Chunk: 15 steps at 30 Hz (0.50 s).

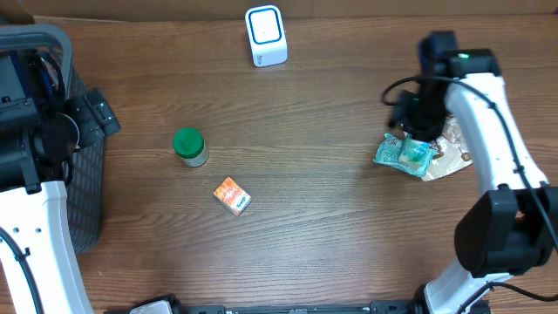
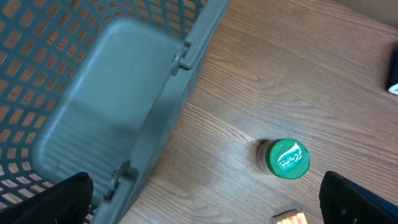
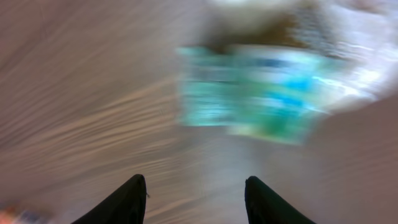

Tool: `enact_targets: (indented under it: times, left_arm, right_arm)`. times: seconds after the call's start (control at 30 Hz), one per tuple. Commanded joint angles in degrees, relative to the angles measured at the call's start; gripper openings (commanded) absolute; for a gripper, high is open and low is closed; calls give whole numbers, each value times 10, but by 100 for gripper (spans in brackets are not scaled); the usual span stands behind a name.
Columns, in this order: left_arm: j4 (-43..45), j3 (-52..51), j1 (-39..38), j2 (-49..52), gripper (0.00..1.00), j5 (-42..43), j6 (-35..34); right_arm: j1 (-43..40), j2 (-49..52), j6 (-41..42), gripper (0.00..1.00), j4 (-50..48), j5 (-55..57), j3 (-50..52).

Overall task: Scan the item barcode
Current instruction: 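Move the right gripper toward the orange tissue pack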

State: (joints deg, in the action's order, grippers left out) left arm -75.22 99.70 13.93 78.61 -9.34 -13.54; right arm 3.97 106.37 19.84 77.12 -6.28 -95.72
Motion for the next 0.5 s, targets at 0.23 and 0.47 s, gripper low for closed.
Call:
enact_targets:
  times: [0.23, 0.47]
  left_arm:
    - [1, 6, 3, -2, 99, 2, -6]
    - [1, 6, 3, -2, 100, 2, -6]
  right_arm:
    - [227, 9, 5, 49, -221, -193, 41]
    - [354, 55, 75, 47, -378, -150, 69]
